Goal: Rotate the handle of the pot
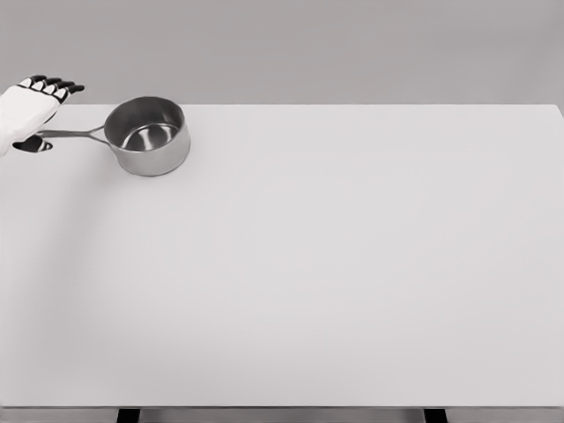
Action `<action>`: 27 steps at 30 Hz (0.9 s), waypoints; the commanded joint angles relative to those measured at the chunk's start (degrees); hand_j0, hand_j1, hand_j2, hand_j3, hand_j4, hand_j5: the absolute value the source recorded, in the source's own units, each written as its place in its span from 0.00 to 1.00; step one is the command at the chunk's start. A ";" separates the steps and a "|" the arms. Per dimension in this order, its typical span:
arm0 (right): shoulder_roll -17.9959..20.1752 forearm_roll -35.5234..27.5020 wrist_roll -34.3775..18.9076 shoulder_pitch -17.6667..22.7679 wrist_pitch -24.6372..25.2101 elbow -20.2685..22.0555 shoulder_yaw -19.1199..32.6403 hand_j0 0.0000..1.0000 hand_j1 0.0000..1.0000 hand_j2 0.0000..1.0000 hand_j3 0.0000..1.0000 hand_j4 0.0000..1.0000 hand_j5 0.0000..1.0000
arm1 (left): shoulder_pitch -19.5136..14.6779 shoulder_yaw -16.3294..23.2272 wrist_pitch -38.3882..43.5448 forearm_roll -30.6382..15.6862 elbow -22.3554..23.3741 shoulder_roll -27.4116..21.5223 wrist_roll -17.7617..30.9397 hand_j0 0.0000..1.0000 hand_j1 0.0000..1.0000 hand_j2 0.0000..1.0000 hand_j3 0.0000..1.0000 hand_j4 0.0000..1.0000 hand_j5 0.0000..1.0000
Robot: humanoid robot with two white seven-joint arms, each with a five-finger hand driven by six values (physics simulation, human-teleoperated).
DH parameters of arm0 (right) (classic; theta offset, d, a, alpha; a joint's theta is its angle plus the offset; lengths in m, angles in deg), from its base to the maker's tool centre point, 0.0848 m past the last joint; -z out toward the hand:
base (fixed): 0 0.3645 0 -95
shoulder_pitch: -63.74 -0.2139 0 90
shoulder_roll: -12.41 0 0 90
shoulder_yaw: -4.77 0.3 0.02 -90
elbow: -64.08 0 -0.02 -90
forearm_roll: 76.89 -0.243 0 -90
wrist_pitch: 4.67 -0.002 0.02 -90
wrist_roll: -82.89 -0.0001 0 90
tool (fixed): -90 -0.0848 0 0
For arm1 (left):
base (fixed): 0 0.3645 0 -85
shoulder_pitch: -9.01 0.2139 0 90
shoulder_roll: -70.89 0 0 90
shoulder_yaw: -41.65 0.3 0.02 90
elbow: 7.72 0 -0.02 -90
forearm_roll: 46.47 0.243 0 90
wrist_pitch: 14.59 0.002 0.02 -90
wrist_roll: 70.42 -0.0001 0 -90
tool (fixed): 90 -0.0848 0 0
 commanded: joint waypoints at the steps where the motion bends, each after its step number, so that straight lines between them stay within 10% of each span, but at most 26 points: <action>1: 0.00 -0.05 0.01 0.00 -0.02 0.00 0.00 1.00 1.00 1.00 1.00 1.00 1.00 | 0.00 0.09 0.00 -0.35 0.39 -0.01 -0.14 1.00 1.00 1.00 1.00 1.00 1.00; 27: 0.00 -0.05 0.01 0.00 -0.02 0.00 0.00 1.00 1.00 1.00 1.00 1.00 1.00 | -4.04 3.43 0.00 0.09 3.20 1.05 -0.49 1.00 1.00 1.00 1.00 1.00 1.00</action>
